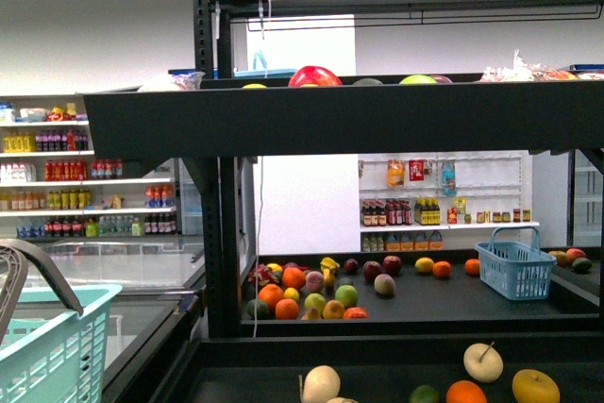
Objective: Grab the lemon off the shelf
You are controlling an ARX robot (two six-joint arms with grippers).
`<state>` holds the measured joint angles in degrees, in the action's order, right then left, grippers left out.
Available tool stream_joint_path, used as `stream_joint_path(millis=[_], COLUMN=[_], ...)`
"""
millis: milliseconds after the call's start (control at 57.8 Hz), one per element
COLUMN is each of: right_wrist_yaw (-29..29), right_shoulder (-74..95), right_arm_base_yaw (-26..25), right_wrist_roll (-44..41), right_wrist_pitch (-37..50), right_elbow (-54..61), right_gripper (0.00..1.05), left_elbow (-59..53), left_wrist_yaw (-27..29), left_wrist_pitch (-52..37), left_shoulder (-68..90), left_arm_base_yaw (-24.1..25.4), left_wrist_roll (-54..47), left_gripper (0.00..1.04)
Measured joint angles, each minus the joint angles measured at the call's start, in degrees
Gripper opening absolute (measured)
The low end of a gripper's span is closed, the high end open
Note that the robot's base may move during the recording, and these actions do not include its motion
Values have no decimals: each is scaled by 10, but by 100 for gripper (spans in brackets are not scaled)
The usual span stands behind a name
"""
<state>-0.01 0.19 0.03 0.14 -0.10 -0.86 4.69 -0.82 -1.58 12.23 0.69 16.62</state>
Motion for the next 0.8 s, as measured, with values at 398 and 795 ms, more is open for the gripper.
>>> stream_joint_path(millis=[398, 795], right_wrist_yaw=[0, 0], right_shoulder=[0, 0], right_arm_base_yaw=[0, 0], right_wrist_roll=[0, 0], right_wrist_pitch=[0, 0], right_elbow=[0, 0], right_gripper=[97, 97], left_elbow=[246, 412], left_wrist_yaw=[-212, -230], left_wrist_pitch=[-179, -336], left_shoulder=[416, 718], left_arm_base_yaw=[215, 235], left_wrist_roll=[300, 502], left_gripper=[97, 97])
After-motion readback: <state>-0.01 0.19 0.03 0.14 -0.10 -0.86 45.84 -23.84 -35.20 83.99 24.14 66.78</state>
